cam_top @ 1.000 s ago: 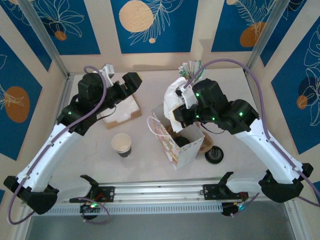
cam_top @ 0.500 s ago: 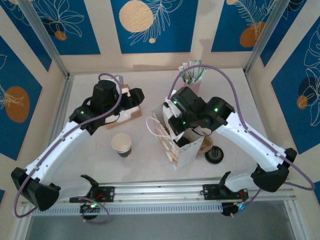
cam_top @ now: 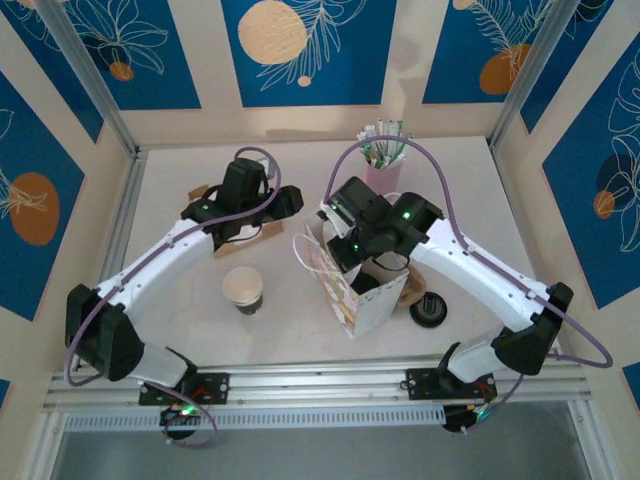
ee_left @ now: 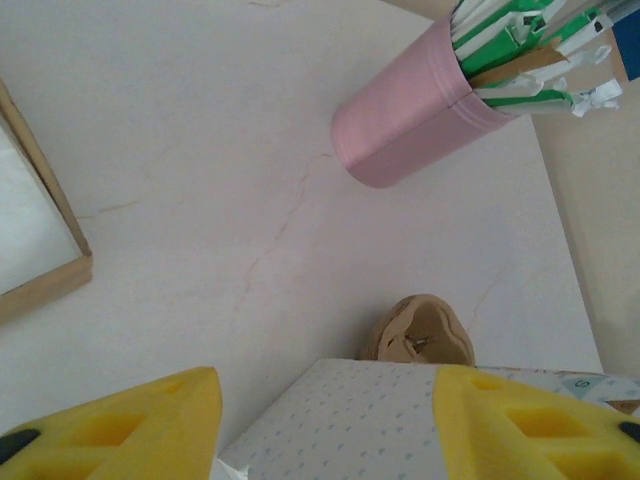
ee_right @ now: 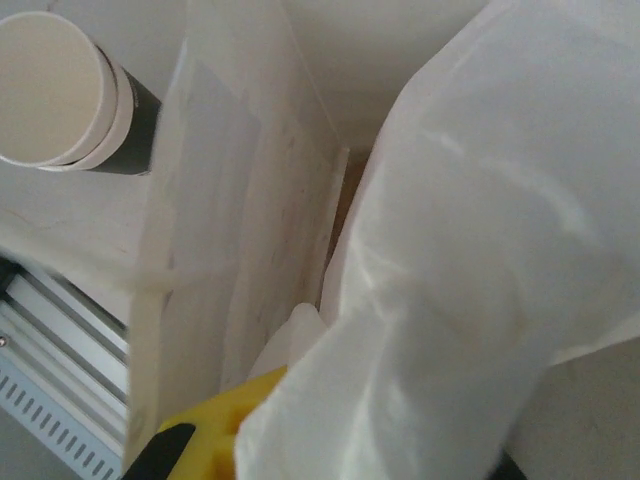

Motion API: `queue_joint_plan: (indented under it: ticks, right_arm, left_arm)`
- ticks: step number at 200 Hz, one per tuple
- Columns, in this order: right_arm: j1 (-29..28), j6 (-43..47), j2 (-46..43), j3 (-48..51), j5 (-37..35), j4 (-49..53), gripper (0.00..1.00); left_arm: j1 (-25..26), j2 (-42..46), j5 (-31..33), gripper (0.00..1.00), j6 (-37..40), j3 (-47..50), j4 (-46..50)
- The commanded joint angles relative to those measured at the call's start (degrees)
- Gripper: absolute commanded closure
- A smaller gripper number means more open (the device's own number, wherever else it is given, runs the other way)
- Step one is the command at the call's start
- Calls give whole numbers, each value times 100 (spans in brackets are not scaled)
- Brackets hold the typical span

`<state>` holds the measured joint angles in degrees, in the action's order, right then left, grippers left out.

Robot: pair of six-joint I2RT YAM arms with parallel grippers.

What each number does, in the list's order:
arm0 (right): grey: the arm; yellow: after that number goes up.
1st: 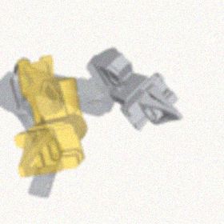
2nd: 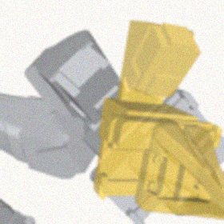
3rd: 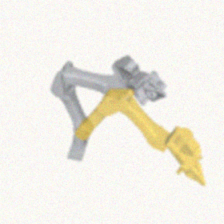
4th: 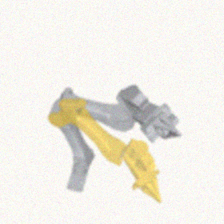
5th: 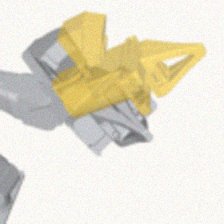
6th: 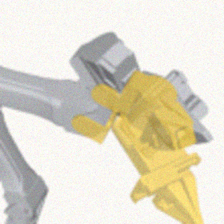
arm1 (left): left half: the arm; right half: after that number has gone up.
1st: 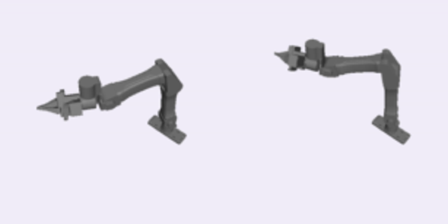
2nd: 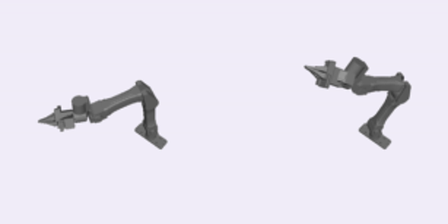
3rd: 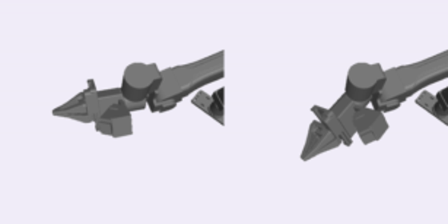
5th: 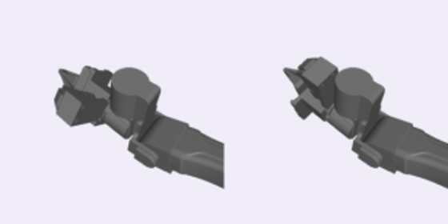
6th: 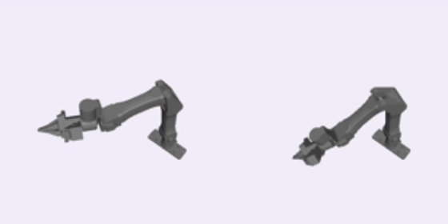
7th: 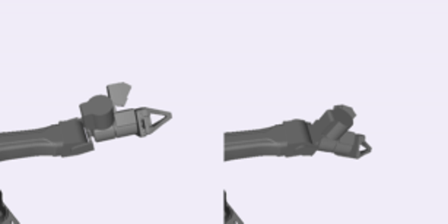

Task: Pack the takeout coffee

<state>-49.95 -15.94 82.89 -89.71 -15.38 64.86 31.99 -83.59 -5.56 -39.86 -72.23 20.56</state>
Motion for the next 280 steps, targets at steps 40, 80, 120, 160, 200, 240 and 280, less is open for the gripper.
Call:
queue_joint_plan:
  ticks: [40, 80, 120, 160, 200, 240, 280]
  right_arm:
    - [229, -21, 77, 511, 320, -696, 100]
    - [254, -139, 122, 729, 327, -920, 100]
    - [262, -262, 257, 823, 327, -1085, 100]
    - [236, -512, 401, 832, 255, -1162, 100]
    - [240, -731, 536, 915, 202, -1302, 99]
    - [241, -933, 653, 960, 186, -1470, 99]
    - [271, -1059, 779, 1151, 175, -1779, 97]
  left_arm:
    - [-40, -488, -709, 46, 101, 17, -465]
    - [-35, -582, -848, 47, 66, 24, -539]
    - [-36, -606, -868, 47, 70, 25, -562]
    - [-53, -605, -741, 46, 145, -36, -479]
    - [-114, -628, -701, 46, 196, -105, -448]
    - [-228, -671, -740, 46, 232, -187, -430]
    - [-383, -676, -784, 46, 245, -179, -417]
